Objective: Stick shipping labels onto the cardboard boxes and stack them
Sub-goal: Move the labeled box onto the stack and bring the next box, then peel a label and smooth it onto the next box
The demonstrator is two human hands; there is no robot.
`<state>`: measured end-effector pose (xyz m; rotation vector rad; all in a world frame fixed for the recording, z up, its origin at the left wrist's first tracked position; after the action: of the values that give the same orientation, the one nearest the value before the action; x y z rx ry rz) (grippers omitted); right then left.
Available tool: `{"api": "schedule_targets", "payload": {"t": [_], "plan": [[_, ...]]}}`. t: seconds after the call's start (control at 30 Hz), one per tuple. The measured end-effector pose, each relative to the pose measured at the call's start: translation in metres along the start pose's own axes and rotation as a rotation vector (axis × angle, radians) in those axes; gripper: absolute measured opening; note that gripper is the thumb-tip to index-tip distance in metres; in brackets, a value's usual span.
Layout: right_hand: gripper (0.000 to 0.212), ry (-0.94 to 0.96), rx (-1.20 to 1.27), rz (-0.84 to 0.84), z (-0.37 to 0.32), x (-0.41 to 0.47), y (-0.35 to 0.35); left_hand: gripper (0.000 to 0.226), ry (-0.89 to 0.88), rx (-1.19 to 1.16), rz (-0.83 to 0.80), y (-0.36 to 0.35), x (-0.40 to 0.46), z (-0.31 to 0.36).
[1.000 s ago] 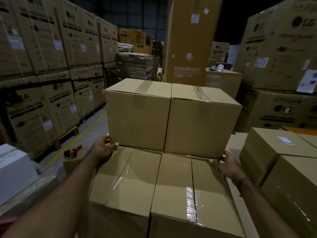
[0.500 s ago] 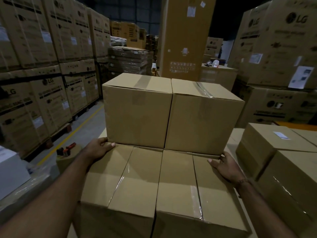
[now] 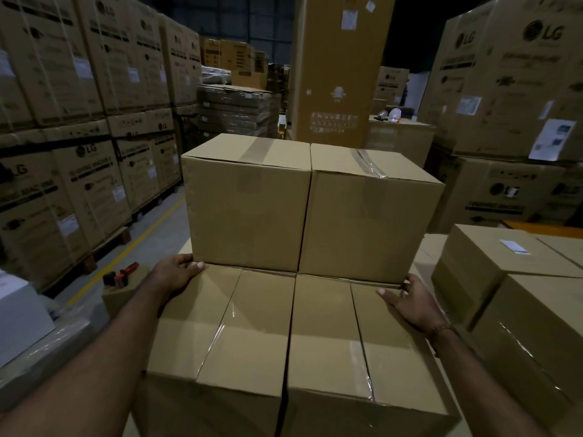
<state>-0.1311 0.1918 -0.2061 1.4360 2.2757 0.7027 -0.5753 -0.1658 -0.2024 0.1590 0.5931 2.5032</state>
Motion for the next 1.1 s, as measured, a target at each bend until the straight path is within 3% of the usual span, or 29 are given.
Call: {"api": "schedule_targets", "payload": {"t": [0.47, 0.6, 0.73, 0.83, 1.0, 1.1], "plan": [[0.073, -0.030, -0.008, 0.024, -0.004, 0.001, 0.001, 0.060, 0.105, -0.052, 0.131, 0.000, -0.014, 0.003], [0.082, -0.045, 0.056, 0.043, -0.008, -0.003, 0.006, 0.062, 0.141, -0.164, 0.257, 0.008, -0.015, 0.011], [0.101, -0.105, 0.048, 0.098, -0.010, -0.013, 0.019, 0.061, 0.193, -0.206, 0.550, 0.021, -0.034, 0.043], [0.095, -0.104, 0.037, 0.164, -0.024, -0.033, 0.031, 0.054, 0.055, -0.252, 0.635, 0.008, -0.062, 0.081], [0.080, -0.046, -0.016, 0.304, -0.058, -0.101, 0.046, 0.046, -0.162, -0.297, 0.526, -0.046, -0.129, 0.136], [0.064, -0.011, 0.016, 0.315, -0.065, -0.148, 0.050, 0.034, -0.282, -0.285, 0.300, -0.092, -0.175, 0.156]]}}
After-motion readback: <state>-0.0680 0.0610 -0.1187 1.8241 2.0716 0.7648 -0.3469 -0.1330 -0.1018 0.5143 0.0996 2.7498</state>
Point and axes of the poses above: each hand's wrist, its own x-axis towards the middle knuckle, its own y-axis out of the back of the hand, z = x × y, the point moved 6 cm from there along x, towards the middle knuckle, and after that the axes turned 5 degrees about -y, right-handed, at the moved point
